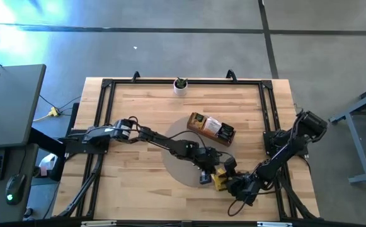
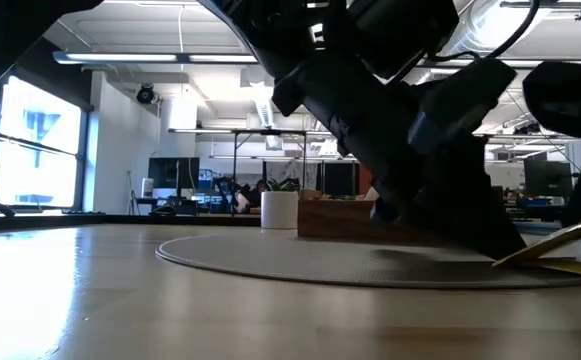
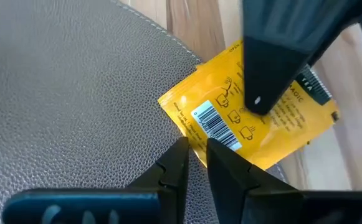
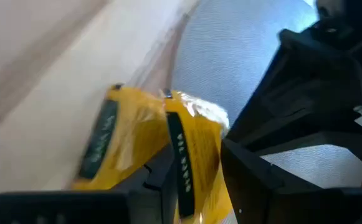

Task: Pick & Place Tea
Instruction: Put the top yellow tea bag into the left section of the wooden organizer

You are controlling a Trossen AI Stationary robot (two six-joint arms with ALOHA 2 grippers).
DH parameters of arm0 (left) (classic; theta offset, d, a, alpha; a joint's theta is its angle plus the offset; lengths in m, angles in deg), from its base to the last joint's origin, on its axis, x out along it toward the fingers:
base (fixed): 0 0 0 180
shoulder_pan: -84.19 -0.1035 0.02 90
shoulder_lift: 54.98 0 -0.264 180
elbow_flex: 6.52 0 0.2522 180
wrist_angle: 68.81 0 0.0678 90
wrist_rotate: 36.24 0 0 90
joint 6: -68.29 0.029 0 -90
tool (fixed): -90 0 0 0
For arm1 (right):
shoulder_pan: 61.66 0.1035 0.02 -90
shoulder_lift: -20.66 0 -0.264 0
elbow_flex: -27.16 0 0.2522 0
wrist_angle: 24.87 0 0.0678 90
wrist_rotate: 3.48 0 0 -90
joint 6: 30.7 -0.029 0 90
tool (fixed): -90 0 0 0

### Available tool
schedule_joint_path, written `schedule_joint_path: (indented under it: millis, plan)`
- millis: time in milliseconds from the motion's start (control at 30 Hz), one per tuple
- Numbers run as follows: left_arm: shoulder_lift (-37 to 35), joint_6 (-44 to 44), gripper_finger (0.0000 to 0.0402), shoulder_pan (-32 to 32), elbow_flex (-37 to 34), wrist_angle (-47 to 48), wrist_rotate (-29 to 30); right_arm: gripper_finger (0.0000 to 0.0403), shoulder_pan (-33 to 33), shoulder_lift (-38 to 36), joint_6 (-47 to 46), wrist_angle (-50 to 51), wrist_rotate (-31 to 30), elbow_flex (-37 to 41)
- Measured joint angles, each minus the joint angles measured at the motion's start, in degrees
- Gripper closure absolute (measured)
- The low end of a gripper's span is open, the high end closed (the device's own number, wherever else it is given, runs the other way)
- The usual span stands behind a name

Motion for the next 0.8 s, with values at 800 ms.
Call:
schedule_joint_path:
  millis: [800]
  plan:
    - [-10.2, -3.6, 0.0344, -2.5, -0.1, 13.7, 3.0, 0.0396, 1.6, -2.3, -1.7, -1.7, -5.7, -0.1]
